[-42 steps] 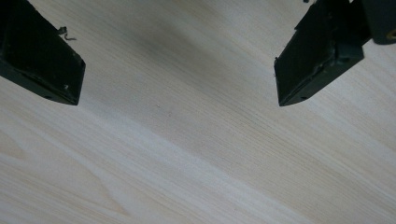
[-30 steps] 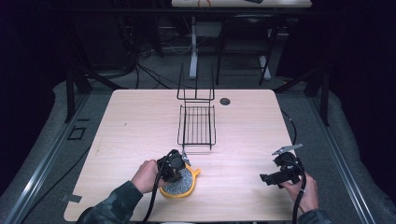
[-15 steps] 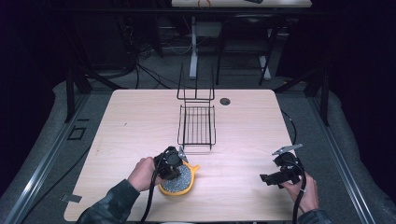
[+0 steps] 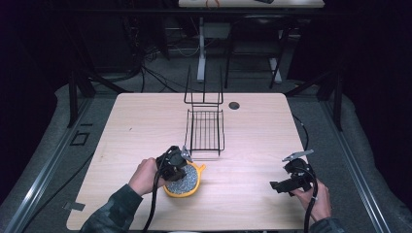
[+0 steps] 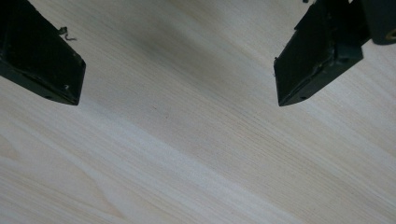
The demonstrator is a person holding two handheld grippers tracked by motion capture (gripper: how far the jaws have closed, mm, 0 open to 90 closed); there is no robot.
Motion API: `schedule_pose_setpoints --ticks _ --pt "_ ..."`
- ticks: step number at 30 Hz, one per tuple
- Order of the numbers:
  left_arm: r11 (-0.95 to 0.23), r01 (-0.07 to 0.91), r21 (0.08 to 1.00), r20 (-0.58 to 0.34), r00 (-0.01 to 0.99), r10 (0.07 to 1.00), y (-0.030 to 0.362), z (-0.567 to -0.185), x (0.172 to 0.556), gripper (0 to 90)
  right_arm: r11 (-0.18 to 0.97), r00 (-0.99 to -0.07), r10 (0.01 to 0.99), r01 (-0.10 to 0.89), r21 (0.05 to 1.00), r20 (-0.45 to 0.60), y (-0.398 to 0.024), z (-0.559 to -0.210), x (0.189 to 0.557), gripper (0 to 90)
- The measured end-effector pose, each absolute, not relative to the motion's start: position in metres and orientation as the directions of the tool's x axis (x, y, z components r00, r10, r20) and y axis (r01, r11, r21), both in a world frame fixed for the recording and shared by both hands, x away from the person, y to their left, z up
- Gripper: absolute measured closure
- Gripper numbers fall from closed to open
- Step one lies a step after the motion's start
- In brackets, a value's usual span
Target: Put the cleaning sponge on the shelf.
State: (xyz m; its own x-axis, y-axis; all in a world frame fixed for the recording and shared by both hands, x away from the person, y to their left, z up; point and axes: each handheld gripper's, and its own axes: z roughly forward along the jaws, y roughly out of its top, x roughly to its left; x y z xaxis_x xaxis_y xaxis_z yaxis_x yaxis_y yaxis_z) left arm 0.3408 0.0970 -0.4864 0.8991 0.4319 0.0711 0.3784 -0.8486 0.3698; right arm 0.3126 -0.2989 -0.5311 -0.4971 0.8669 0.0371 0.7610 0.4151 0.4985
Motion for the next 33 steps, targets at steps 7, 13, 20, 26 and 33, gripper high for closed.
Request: schedule_pose_setpoints --ticks 7,13,20,26,33 --pt "-0.847 0.369 0.383 0.077 0.901 0.428 0.096 -0.479 0.345 86.9 0.417 -0.499 0.866 0.757 0.502 0.034 -0.299 -0.532 0.313 1.4" --pt "-0.838 0.368 0.403 0.088 0.896 0.436 0.098 -0.473 0.347 86.9 0.420 -0.499 0.866 0.759 0.497 0.029 -0.298 -0.532 0.313 1.4" --pt "-0.835 0.375 0.402 0.085 0.893 0.442 0.098 -0.470 0.357 86.8 0.423 -0.499 0.866 0.759 0.495 0.026 -0.298 -0.532 0.313 1.5" --pt "-0.829 0.380 0.409 0.084 0.890 0.449 0.098 -0.467 0.362 86.9 0.424 -0.501 0.865 0.756 0.498 0.024 -0.299 -0.533 0.313 1.5" --pt "-0.821 0.383 0.424 0.089 0.884 0.459 0.098 -0.463 0.368 86.9 0.427 -0.503 0.864 0.759 0.492 0.025 -0.298 -0.533 0.313 1.6"
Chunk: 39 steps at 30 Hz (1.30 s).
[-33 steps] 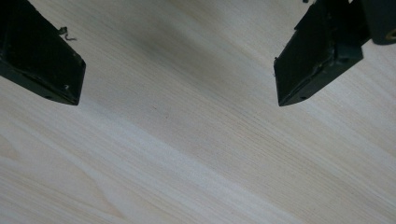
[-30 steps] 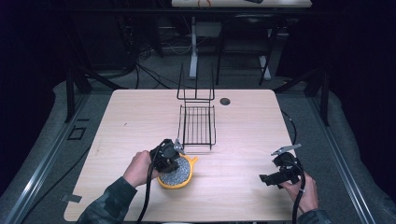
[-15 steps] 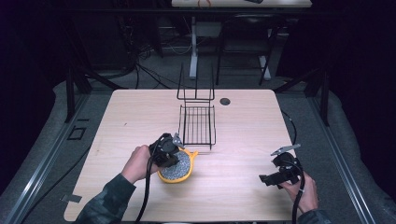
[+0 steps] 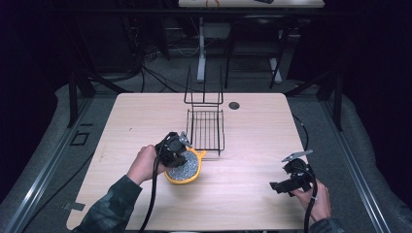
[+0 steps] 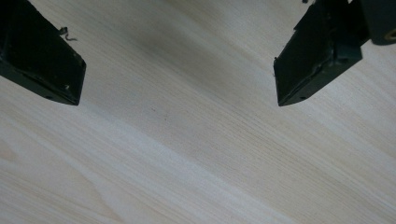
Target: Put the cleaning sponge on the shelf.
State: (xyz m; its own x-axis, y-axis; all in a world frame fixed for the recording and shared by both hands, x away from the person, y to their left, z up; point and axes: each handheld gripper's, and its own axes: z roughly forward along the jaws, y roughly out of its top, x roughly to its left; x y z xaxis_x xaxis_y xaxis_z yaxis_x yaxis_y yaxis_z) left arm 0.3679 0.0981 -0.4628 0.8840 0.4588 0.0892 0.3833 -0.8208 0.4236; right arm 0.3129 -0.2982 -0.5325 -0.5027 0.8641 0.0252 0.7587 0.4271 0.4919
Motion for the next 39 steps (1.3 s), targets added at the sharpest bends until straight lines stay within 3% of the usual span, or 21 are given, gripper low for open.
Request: schedule_pose_setpoints --ticks 23,39 --pt "-0.810 0.348 0.472 0.106 0.890 0.444 0.074 -0.441 0.391 86.8 0.425 -0.502 0.864 0.757 0.497 0.025 -0.299 -0.533 0.313 1.7" --pt "-0.758 0.377 0.532 0.116 0.854 0.506 0.070 -0.450 0.405 87.1 0.428 -0.504 0.863 0.759 0.491 0.027 -0.298 -0.533 0.313 1.7"
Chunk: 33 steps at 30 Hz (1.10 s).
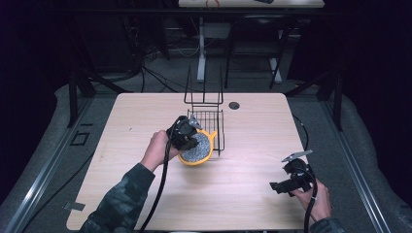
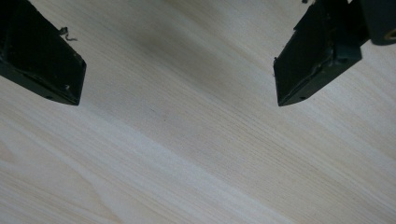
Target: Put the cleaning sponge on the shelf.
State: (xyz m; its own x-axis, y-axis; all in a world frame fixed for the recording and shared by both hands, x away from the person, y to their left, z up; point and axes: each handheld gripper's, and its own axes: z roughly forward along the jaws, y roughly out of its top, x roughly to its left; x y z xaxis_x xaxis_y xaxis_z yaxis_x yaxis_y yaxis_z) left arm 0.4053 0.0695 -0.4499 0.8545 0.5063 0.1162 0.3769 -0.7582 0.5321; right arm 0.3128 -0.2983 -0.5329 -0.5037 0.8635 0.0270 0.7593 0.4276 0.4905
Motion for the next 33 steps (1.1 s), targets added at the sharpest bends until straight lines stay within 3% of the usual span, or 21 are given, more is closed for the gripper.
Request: schedule_pose_setpoints --ticks 33 --pt "-0.687 0.408 0.602 0.160 0.781 0.603 0.056 -0.471 0.432 87.1 0.430 -0.509 0.860 0.759 0.489 0.034 -0.298 -0.534 0.314 1.7"
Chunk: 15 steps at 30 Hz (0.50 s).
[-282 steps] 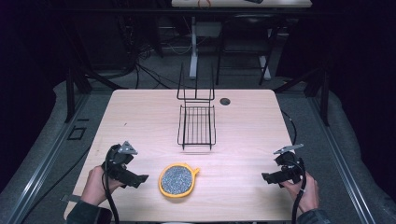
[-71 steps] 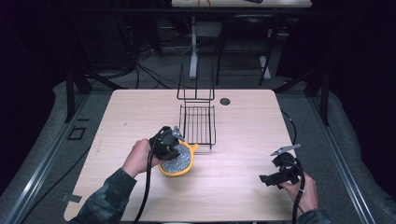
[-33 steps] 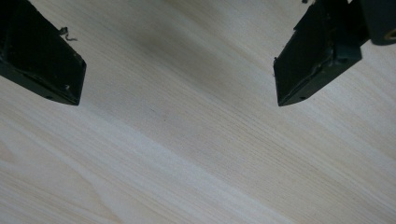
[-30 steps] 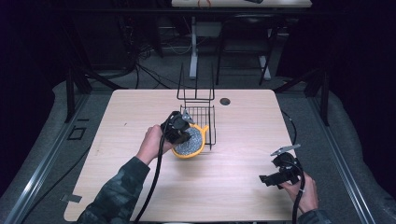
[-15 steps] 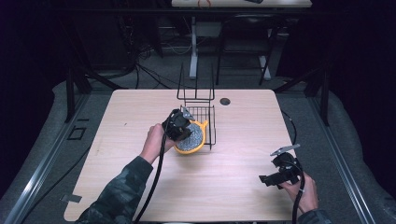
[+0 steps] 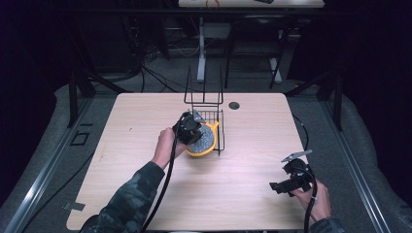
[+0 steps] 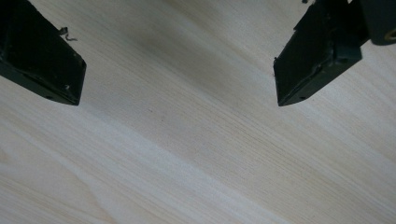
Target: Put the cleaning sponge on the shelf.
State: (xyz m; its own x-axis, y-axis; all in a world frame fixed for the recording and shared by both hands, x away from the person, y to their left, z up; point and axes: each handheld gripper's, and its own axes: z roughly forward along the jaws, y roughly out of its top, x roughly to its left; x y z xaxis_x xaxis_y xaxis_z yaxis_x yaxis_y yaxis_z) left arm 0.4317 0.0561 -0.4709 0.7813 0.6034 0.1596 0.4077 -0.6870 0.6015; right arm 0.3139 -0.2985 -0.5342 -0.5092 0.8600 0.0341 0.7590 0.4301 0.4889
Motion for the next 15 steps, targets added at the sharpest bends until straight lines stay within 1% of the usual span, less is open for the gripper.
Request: schedule_pose_setpoints --ticks 15 --pt "-0.666 0.396 0.632 0.186 0.757 0.626 0.042 -0.482 0.445 87.2 0.433 -0.512 0.858 0.765 0.477 0.044 -0.298 -0.535 0.314 1.6"
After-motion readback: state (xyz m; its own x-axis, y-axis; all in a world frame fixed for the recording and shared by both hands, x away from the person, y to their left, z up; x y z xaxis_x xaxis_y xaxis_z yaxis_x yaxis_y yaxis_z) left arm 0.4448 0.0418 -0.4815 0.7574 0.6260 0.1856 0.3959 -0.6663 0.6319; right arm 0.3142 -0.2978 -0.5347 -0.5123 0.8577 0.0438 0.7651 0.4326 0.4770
